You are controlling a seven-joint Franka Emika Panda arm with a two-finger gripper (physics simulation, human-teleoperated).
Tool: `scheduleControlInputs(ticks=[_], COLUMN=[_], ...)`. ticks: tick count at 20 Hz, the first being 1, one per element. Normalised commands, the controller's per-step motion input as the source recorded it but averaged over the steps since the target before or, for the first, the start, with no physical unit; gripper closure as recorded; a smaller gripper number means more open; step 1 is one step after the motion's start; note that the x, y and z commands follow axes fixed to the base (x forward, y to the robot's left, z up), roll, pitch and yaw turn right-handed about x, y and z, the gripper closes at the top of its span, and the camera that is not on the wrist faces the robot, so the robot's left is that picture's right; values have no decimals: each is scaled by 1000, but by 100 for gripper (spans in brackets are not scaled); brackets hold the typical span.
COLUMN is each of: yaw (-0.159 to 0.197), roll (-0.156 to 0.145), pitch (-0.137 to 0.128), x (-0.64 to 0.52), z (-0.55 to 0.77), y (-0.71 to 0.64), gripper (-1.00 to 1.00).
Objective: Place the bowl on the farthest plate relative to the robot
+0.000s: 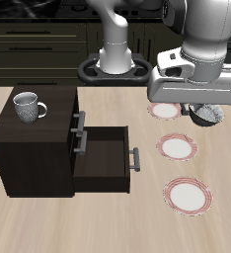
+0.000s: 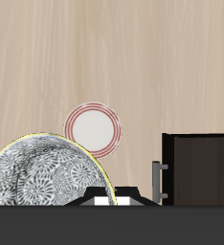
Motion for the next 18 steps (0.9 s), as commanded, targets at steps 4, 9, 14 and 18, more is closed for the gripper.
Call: scheduleControlInputs(ticks=[4,9,14,18], yaw=[12,-2,-15,-27], roll=[-11,-14,2,0], pitch=[-27,0,-9,-1], x=[273,353,144,70], z=[-43,-159,-71,-138], y=[139,51,52,44], gripper=[100,100,100,100])
